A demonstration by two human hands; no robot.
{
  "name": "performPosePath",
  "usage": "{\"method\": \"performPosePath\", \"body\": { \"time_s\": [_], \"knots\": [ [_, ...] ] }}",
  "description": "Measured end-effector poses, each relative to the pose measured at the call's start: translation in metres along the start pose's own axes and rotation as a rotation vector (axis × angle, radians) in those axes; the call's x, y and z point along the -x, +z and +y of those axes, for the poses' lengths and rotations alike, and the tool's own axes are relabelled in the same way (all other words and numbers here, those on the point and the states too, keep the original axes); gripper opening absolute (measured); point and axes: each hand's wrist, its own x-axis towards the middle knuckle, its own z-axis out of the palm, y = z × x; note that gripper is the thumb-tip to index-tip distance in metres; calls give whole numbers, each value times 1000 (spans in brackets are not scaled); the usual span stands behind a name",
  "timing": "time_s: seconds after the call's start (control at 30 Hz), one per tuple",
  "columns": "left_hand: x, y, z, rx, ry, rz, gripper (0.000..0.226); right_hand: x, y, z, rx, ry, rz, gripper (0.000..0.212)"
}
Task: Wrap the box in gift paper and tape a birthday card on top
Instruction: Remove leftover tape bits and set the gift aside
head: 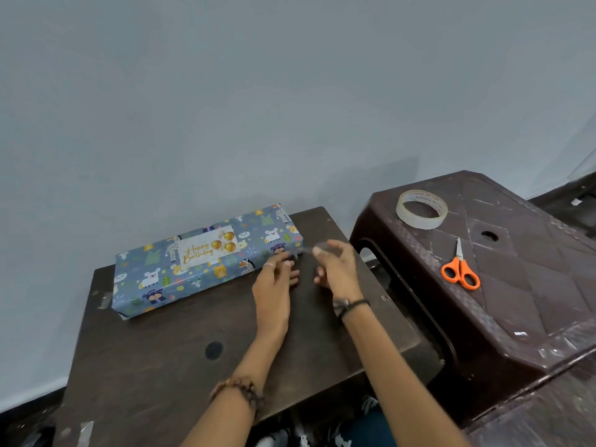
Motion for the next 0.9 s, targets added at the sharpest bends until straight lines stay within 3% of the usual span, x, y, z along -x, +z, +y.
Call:
{"method": "performPosePath", "body": {
  "time_s": [0.07,0.17,0.33,0.53,0.73,0.9],
  "knots": [
    [23,-3,7,284,-138,-28,23,35,-7,7,-94,25,-93,26],
    [62,-13,16,405,-180,-71,21,83,-11,20,-117,-52,-154,19],
    [111,-36,25,535,-233,113,12,137,-9,30,-11,-276,-175,19],
    [148,-56,34,519,-262,99,11,182,-14,38,-2,-395,-172,24],
    [164,-68,28,415,-257,-5,15,186,-35,51,81,-314,-296,27],
    [165,-71,23,312,-242,39,17,185,-35,49,54,-264,-339,19]
  ]
}}
